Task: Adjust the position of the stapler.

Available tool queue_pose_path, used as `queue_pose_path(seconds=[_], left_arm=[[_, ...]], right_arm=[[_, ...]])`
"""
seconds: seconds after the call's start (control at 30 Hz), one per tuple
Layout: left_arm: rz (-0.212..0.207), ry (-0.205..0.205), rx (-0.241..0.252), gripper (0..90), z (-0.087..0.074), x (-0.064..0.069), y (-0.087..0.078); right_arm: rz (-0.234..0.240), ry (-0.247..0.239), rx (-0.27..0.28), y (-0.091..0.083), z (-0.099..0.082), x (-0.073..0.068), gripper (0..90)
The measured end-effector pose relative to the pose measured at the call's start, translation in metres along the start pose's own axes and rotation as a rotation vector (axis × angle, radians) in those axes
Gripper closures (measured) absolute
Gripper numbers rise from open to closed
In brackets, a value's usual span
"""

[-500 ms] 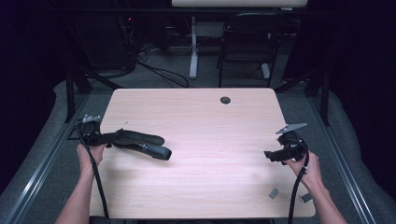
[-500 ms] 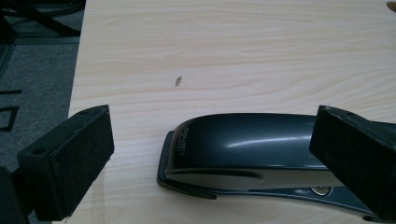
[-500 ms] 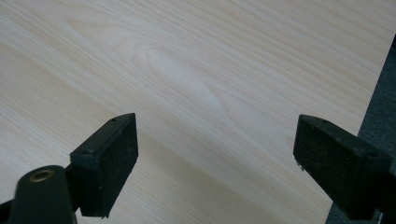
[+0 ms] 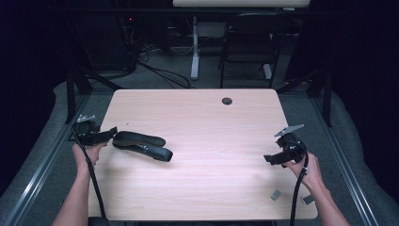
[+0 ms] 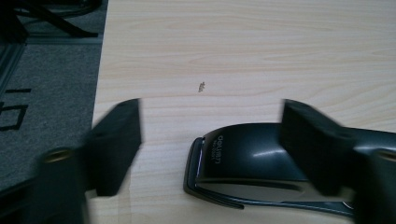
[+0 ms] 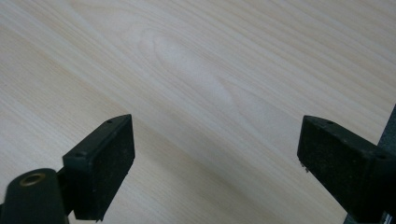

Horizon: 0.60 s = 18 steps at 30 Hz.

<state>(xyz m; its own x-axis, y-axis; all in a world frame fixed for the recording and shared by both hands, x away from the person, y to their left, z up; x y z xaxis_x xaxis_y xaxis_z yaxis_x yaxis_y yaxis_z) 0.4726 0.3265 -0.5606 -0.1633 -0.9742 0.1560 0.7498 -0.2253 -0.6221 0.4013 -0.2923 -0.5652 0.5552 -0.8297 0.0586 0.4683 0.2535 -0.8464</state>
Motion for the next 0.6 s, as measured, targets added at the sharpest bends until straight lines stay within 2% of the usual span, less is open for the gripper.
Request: queue_pose_path(seconds=[0.07,0.1,0.13,0.17,0.2,0.27,0.33,0.53,0.6], left_arm=[[0.005,0.003,-0.002,38.7,0.000,0.000,0.000],[-0.003,0.023,0.003,46.5,0.001,0.002,0.000],[-0.003,0.023,0.003,50.3,0.001,0.002,0.000],[-0.005,0.032,0.013,50.3,0.002,0.004,0.000],[-0.011,0.047,0.016,59.9,0.003,0.007,0.000],[-0.006,0.058,0.016,65.5,0.003,0.007,0.001],[0.002,0.087,0.004,70.8,0.001,0.008,0.003],[0.017,0.103,-0.003,83.4,0.000,0.005,0.006],[0.030,0.124,-0.033,86.5,-0.003,-0.001,0.015]], right_arm=[[-0.003,-0.011,-0.008,-0.001,-0.001,-0.001,12.0],[0.000,-0.010,-0.007,-0.001,-0.001,-0.002,12.3],[0.000,-0.010,-0.007,-0.001,-0.001,-0.002,12.3],[-0.002,-0.009,0.000,-0.002,0.000,-0.002,12.8],[-0.008,-0.016,-0.002,-0.002,-0.001,-0.003,13.2],[-0.007,-0.017,-0.004,-0.002,-0.001,-0.003,13.3],[0.003,-0.020,-0.008,0.000,-0.001,-0.004,13.8],[0.011,-0.032,-0.015,0.002,0.000,-0.005,14.2],[0.025,-0.036,-0.013,0.002,-0.001,-0.008,14.3]])
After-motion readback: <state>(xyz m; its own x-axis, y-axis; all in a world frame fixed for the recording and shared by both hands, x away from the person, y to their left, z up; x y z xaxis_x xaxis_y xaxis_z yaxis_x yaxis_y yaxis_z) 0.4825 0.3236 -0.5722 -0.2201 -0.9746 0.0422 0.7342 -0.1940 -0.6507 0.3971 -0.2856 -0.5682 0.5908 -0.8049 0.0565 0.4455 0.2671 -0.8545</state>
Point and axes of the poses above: each handheld gripper's, and its own axes: y roughly forward along the jaws, z roughly out of its top, x roughly to its right, the point moved 7 cm from there along y, roughly forward along the jaws, and after that the axes turned 2 degrees about -y, right-handed, at the moved point
